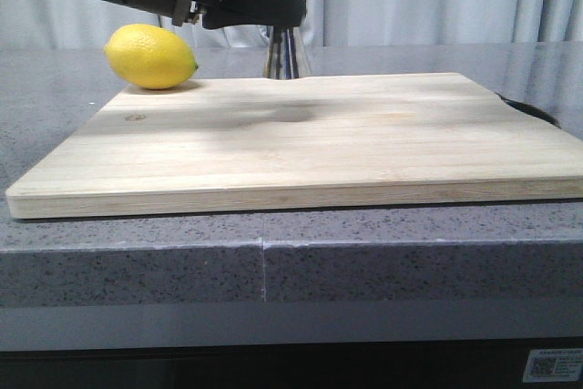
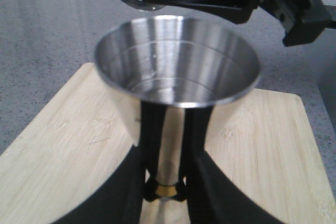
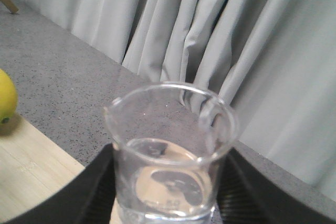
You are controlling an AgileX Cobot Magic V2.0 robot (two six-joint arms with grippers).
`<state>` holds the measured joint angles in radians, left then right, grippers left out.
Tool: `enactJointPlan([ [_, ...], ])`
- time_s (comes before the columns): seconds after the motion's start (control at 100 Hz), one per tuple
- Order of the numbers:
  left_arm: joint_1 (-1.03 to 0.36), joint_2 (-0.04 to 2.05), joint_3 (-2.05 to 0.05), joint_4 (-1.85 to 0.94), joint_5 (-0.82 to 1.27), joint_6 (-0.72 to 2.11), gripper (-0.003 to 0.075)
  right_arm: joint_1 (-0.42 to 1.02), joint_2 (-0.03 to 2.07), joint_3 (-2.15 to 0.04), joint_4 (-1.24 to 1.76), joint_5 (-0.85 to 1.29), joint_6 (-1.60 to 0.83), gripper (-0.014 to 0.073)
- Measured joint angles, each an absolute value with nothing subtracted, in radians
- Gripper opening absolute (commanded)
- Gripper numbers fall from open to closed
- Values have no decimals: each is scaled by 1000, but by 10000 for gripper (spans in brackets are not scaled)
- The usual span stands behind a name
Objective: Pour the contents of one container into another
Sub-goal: 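Lift the beaker with the right gripper and carry it toward the jigger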
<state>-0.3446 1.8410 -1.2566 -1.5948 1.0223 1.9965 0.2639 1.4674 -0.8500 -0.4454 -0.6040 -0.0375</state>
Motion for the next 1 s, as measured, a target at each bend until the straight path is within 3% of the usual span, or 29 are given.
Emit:
enactJointPlan([
  [1.0,-363,1856,-1257,-1583,1022,1997,93,303,1445,-860,-585,-593,-21,195],
])
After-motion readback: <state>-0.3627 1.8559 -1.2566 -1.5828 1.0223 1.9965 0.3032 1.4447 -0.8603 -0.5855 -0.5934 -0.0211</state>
